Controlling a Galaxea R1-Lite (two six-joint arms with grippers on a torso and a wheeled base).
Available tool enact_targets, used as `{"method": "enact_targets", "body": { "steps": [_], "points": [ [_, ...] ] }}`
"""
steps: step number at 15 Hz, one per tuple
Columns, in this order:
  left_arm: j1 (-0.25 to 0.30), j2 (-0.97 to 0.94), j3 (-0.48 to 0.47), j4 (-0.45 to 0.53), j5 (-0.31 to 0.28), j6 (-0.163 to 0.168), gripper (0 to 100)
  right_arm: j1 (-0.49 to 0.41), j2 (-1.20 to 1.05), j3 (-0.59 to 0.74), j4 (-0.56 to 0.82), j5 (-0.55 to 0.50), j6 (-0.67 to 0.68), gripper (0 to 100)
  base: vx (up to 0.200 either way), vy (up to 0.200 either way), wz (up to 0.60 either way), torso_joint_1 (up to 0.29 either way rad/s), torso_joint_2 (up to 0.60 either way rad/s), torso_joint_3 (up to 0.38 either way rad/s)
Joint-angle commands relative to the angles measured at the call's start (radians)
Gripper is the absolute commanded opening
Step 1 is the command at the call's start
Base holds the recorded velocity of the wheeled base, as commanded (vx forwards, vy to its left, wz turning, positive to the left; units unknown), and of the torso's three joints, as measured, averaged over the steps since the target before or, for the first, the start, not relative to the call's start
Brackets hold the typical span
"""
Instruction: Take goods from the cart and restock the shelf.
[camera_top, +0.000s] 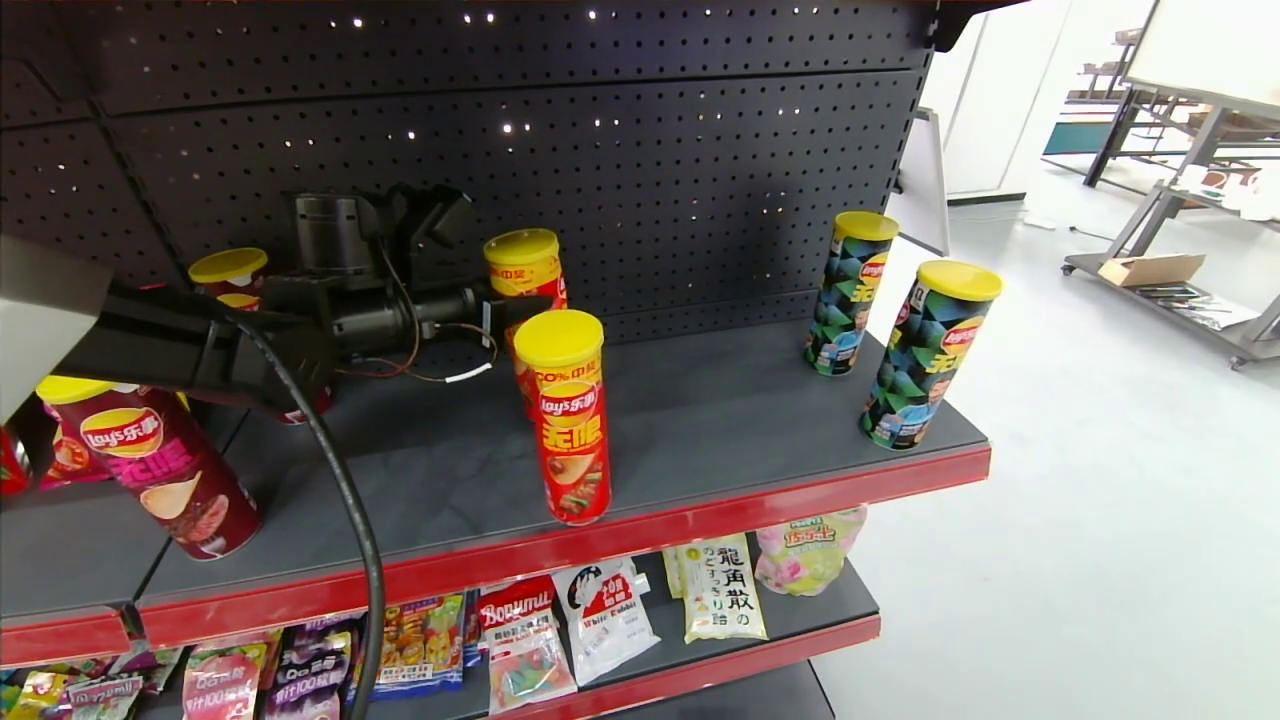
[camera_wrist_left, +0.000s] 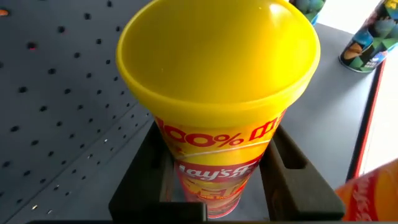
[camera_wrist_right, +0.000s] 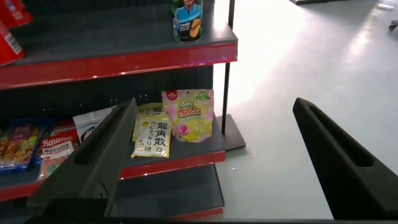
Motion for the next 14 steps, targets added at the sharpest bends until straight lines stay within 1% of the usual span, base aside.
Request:
{"method": "enact_targets", "body": {
  "steps": [1,5,7,14],
  "points": [
    [-0.006,0.028,-0.008,-0.013,0.001,0.000,0,0.001,0.002,0.002,0.000,0.001,0.000,100,0.000,0.000,0.00,0.000,0.00,0.000],
    [-0.010,0.057,-0.023,-0.062,-0.001,0.000,0,0.001,0.002,0.000,0.000,0.001,0.000,100,0.000,0.000,0.00,0.000,0.00,0.000],
    [-0.009,0.057,-0.022,-0.059,-0.001,0.017,0,0.001,0.002,0.000,0.000,0.001,0.000,100,0.000,0.000,0.00,0.000,0.00,0.000],
    [-0.010,0.084,-0.025,-0.062,-0.005,0.016,0,0.001,0.002,0.000,0.000,0.001,0.000,100,0.000,0.000,0.00,0.000,0.00,0.000]
  ]
}}
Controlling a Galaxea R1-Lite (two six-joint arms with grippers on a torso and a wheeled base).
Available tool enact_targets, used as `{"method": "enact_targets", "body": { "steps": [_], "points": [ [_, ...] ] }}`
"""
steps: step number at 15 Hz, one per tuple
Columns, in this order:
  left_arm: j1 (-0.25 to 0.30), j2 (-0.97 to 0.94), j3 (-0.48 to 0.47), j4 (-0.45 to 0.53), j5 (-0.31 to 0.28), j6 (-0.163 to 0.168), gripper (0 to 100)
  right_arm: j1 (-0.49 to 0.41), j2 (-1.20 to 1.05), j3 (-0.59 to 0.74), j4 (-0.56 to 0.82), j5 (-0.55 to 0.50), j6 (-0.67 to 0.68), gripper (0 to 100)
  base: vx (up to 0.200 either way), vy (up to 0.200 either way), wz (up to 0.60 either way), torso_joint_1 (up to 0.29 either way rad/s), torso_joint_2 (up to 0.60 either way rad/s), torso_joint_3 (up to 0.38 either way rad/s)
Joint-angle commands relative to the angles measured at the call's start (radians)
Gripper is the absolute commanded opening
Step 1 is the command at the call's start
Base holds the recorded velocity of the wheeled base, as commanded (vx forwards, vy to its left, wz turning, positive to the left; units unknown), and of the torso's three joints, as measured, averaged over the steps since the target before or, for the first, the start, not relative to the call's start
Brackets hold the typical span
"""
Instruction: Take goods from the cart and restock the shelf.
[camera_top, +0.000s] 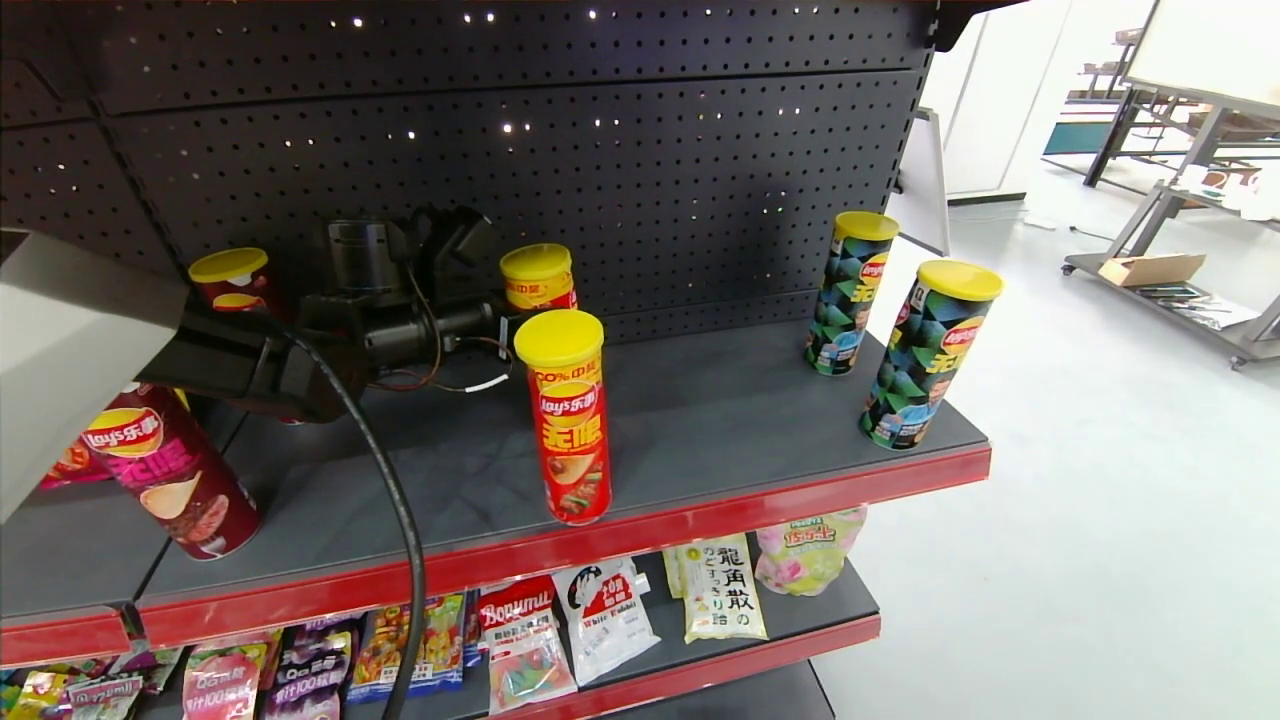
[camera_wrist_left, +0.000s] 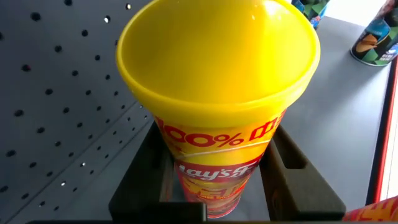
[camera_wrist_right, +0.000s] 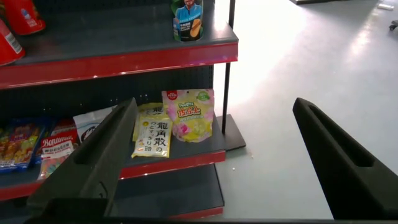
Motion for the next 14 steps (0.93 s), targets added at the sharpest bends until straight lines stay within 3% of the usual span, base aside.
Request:
{"method": "enact_targets", "body": {
  "steps": [1,12,13,14],
  "points": [
    [-0.001,0.005,0.000,-0.002,-0.001,0.001,0,0.000,0.002,0.000,0.000,0.000,0.000,100,0.000,0.000,0.00,0.000,0.00,0.000],
    [-0.004,0.035,-0.032,-0.002,-0.007,0.001,0,0.000,0.002,0.000,0.000,0.000,0.000,100,0.000,0.000,0.00,0.000,0.00,0.000],
    [-0.004,0.035,-0.032,-0.002,-0.008,0.002,100,0.000,0.002,0.000,0.000,0.000,0.000,100,0.000,0.000,0.00,0.000,0.00,0.000],
    [-0.004,0.035,-0.033,-0.001,-0.007,0.001,100,0.000,0.002,0.000,0.000,0.000,0.000,100,0.000,0.000,0.00,0.000,0.00,0.000]
  ]
}}
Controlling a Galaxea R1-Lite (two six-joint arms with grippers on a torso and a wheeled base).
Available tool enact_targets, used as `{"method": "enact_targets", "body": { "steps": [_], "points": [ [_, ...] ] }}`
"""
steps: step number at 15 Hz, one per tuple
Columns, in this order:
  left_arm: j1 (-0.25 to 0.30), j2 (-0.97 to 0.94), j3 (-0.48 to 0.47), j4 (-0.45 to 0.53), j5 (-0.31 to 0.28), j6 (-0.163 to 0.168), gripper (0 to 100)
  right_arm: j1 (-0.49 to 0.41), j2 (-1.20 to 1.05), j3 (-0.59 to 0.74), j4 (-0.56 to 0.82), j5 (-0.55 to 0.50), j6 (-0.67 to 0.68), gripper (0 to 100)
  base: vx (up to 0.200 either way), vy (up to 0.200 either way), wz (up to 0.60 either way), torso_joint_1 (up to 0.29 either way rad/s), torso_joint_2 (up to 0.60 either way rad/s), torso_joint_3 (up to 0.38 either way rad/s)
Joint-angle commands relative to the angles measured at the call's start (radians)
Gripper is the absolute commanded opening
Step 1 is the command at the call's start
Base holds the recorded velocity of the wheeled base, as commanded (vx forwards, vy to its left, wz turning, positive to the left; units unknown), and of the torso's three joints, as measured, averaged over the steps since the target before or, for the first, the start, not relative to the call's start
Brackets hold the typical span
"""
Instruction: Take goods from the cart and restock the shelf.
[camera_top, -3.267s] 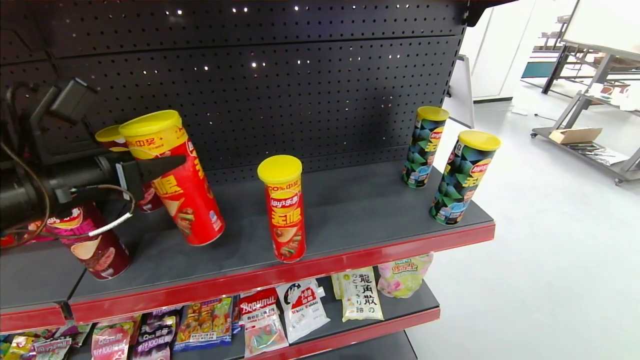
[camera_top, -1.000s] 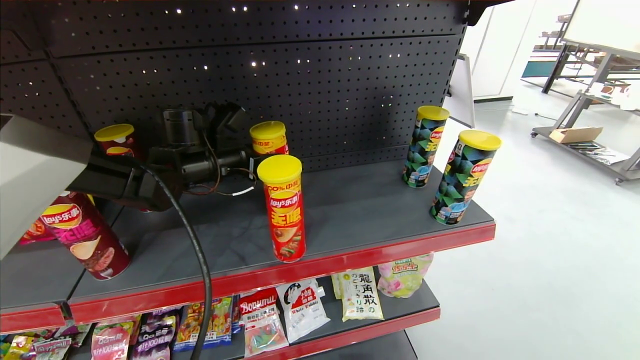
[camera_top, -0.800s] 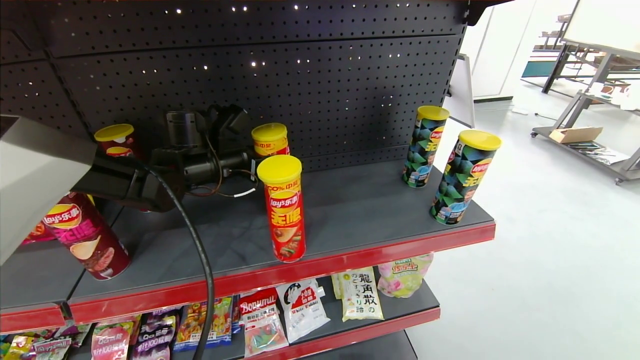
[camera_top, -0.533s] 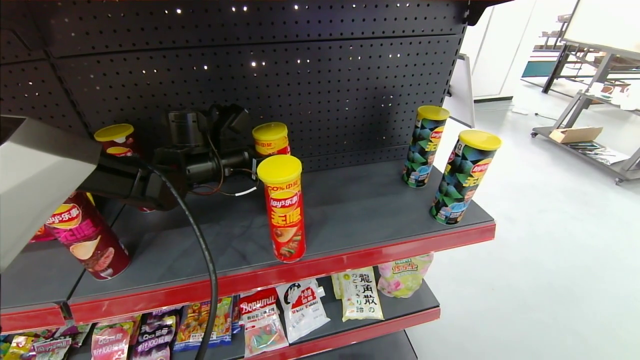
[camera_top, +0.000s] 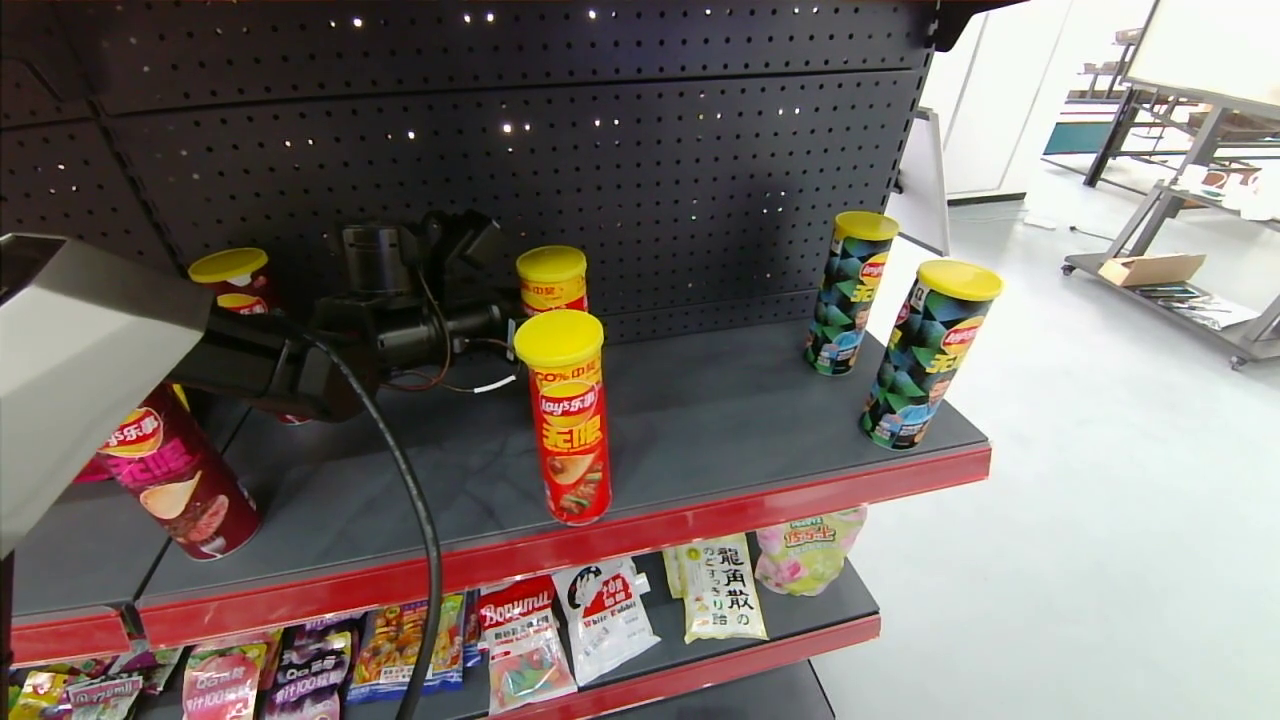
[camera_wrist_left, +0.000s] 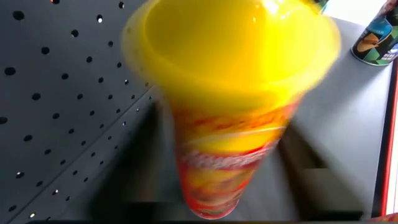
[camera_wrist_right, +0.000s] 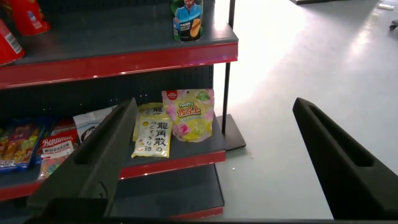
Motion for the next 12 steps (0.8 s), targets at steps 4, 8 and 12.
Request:
{"method": "enact_targets", "body": {
  "steps": [4,8,12],
  "points": [
    [0.001,-0.016,0.012,0.005,0.000,-0.002,100,0.000,0.002,0.000,0.000,0.000,0.000,100,0.000,0.000,0.00,0.000,0.00,0.000],
    [0.010,-0.082,0.087,0.009,0.006,-0.002,100,0.000,0.002,0.000,0.000,0.000,0.000,100,0.000,0.000,0.00,0.000,0.00,0.000],
    [0.038,-0.220,0.231,0.034,0.010,-0.001,100,0.000,0.002,0.001,0.000,0.000,0.000,100,0.000,0.000,0.00,0.000,0.00,0.000]
  ]
}}
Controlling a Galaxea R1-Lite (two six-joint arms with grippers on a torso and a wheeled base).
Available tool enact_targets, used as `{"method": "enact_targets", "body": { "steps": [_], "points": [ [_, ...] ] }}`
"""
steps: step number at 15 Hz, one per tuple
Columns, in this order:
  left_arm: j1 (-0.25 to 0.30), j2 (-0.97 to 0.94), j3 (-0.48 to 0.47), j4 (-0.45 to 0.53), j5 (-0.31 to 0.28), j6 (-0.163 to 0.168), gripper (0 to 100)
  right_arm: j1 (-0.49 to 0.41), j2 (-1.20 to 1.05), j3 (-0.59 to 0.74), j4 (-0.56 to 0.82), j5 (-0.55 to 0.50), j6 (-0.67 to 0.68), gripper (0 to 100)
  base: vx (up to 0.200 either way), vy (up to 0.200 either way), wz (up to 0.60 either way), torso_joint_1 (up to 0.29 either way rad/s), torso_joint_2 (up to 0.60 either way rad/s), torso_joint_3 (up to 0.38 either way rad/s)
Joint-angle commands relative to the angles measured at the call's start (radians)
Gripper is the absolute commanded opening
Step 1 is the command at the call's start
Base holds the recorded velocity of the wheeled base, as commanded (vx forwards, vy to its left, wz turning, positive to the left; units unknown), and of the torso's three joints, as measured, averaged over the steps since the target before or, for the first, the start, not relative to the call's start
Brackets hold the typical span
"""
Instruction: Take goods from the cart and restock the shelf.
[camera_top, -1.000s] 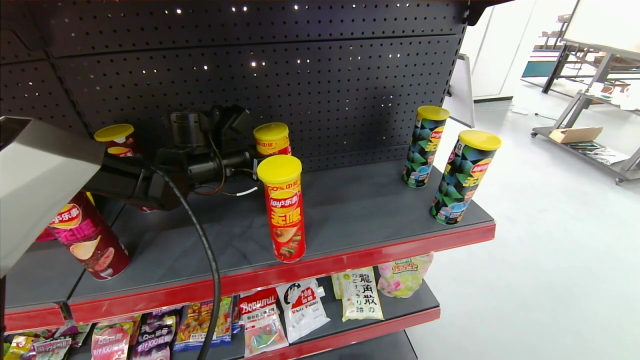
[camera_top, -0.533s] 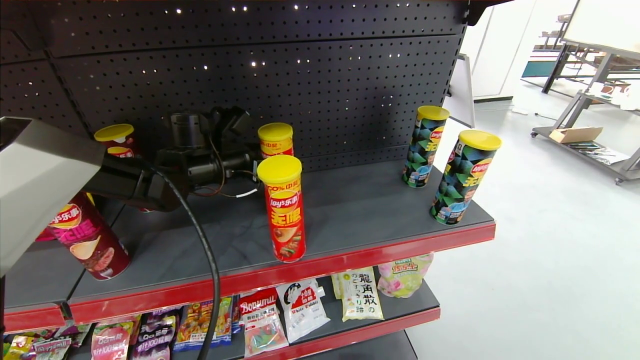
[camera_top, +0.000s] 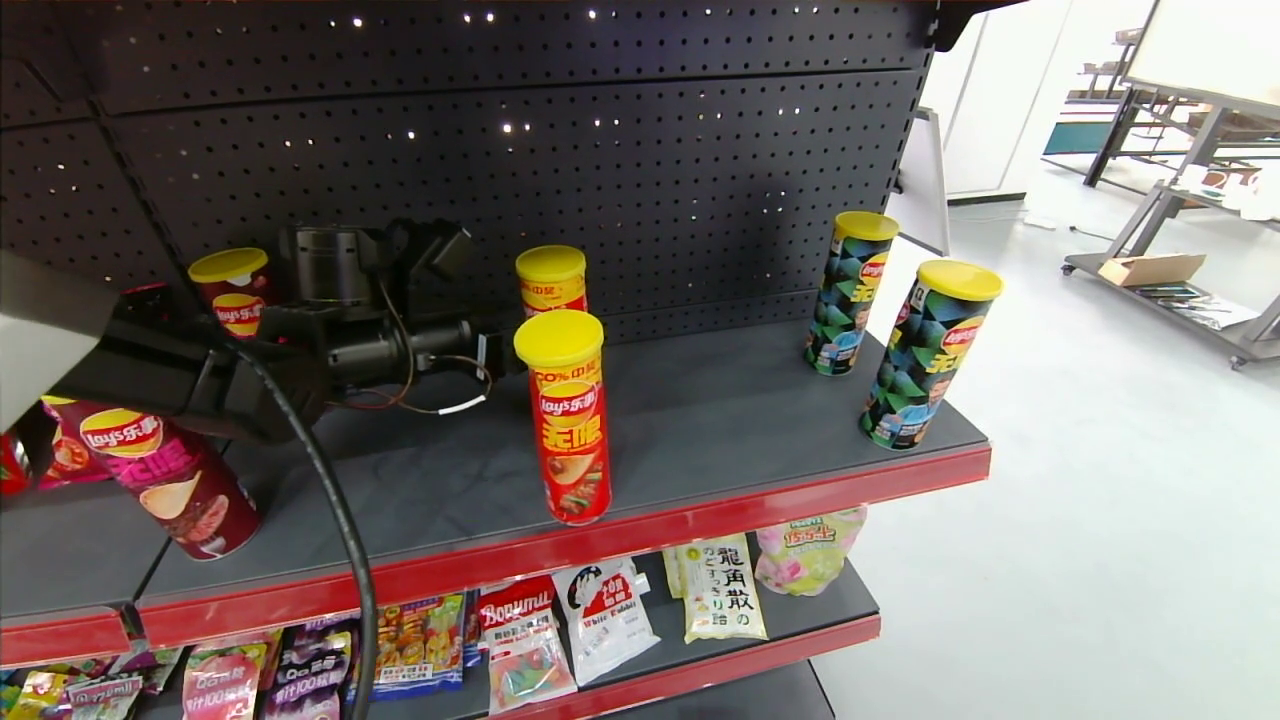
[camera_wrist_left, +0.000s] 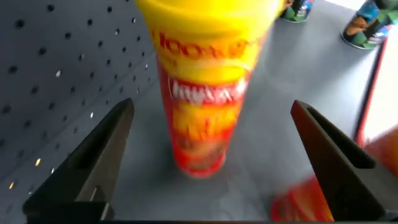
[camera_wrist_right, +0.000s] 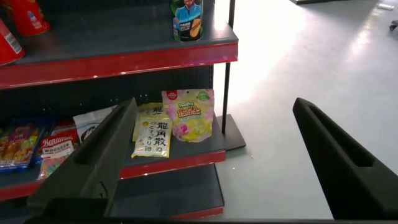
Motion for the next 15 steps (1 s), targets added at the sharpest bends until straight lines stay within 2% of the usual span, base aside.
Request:
{"method": "enact_targets", "body": {
  "steps": [1,2,5,6,7,8,9,10,11,12,13,14,15],
  "points": [
    [0.021,-0.106,0.084,0.005,-0.001,0.001,100,0.000,0.002,0.000,0.000,0.001,0.000,100,0.000,0.000,0.00,0.000,0.00,0.000],
    [0.022,-0.127,0.120,0.005,0.001,0.001,100,0.000,0.002,0.000,0.000,-0.001,0.000,100,0.000,0.000,0.00,0.000,0.00,0.000],
    [0.053,-0.325,0.347,0.022,0.022,-0.001,100,0.000,0.002,0.000,0.000,0.001,0.000,100,0.000,0.000,0.00,0.000,0.00,0.000],
    [0.059,-0.405,0.419,0.039,0.046,-0.003,100,0.000,0.002,0.000,0.000,0.001,0.000,100,0.000,0.000,0.00,0.000,0.00,0.000],
    [0.068,-0.520,0.497,0.083,0.102,-0.003,100,0.000,0.002,0.000,0.000,0.001,0.000,100,0.000,0.000,0.00,0.000,0.00,0.000],
    [0.074,-0.650,0.555,0.157,0.200,-0.003,100,0.000,0.002,0.000,0.000,0.001,0.000,100,0.000,0.000,0.00,0.000,0.00,0.000],
    [0.077,-0.736,0.580,0.229,0.271,-0.003,100,0.000,0.002,0.000,0.000,0.001,0.000,100,0.000,0.000,0.00,0.000,0.00,0.000],
    [0.071,-0.949,0.598,0.436,0.357,-0.003,100,0.000,0.002,0.000,0.000,0.001,0.000,100,0.000,0.000,0.00,0.000,0.00,0.000],
    [0.077,-1.074,0.604,0.545,0.358,-0.012,100,0.000,0.002,0.000,0.000,0.001,0.000,100,0.000,0.000,0.00,0.000,0.00,0.000],
    [0.079,-1.141,0.615,0.573,0.362,-0.033,100,0.000,0.002,0.000,0.000,0.001,0.000,100,0.000,0.000,0.00,0.000,0.00,0.000],
    [0.087,-1.250,0.641,0.573,0.368,-0.118,100,0.000,0.002,0.000,0.000,0.001,0.000,100,0.000,0.000,0.00,0.000,0.00,0.000],
    [0.090,-1.285,0.644,0.573,0.368,-0.150,100,0.000,0.002,0.000,0.000,0.001,0.000,100,0.000,0.000,0.00,0.000,0.00,0.000],
    [0.091,-1.403,0.675,0.577,0.371,-0.248,100,0.000,0.002,0.000,0.000,0.001,0.000,100,0.000,0.000,0.00,0.000,0.00,0.000]
  ]
}}
